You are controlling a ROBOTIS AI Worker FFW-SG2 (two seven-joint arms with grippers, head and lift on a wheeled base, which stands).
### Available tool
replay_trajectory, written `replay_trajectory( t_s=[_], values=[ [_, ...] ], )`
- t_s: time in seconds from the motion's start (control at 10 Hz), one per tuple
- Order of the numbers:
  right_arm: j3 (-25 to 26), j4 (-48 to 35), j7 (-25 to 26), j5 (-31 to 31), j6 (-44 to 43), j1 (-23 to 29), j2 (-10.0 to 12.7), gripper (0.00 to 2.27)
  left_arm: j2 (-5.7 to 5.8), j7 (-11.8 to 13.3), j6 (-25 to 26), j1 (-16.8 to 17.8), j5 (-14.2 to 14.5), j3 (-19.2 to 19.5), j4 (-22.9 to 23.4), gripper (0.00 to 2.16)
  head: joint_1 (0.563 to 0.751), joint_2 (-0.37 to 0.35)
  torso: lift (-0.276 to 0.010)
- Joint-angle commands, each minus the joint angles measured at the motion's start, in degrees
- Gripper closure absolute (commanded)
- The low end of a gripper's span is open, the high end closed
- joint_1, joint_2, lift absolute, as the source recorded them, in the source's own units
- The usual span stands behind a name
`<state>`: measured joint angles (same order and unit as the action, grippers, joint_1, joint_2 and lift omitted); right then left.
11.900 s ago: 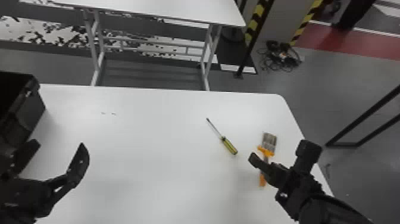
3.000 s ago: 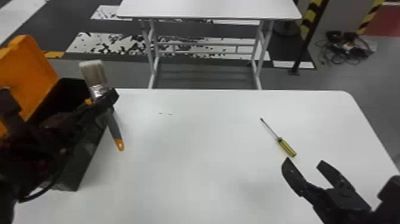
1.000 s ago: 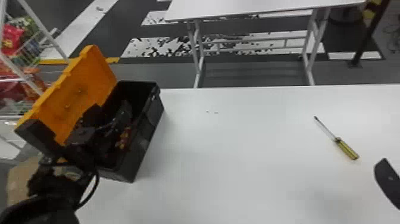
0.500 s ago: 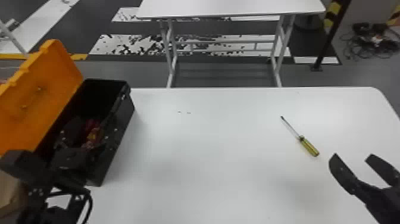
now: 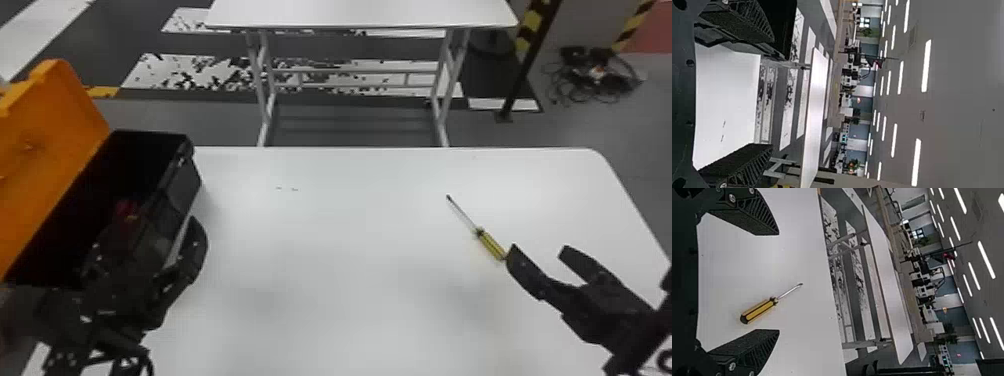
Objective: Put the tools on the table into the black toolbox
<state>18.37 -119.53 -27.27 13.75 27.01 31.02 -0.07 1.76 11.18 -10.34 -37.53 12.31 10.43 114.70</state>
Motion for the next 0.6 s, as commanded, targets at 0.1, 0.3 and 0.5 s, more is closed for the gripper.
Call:
replay_trajectory(
  t_s=[0.1, 0.3, 0.5],
  values=[
    [0.0, 0.4, -0.7, -3.3, 4.8, -3.2, -0.5, 0.14, 1.49, -2.5, -3.9, -1.1, -1.6, -2.6, -2.1, 0.04, 0.695, 0.02, -0.075],
    [0.1, 2.2, -0.7, -5.1, 7.4, -6.3, -2.0, 0.14, 2.37, -2.9, -9.9, -2.1, -1.7, -3.9, -3.6, 0.04, 0.695, 0.003, -0.075],
    [0.4, 5.4, -0.8, -6.3, 8.5, -9.8, -3.0, 0.14, 3.25, -2.8, -10.8, -3.5, -1.8, -4.7, -3.6, 0.06, 0.695, -0.031, -0.075]
  ],
)
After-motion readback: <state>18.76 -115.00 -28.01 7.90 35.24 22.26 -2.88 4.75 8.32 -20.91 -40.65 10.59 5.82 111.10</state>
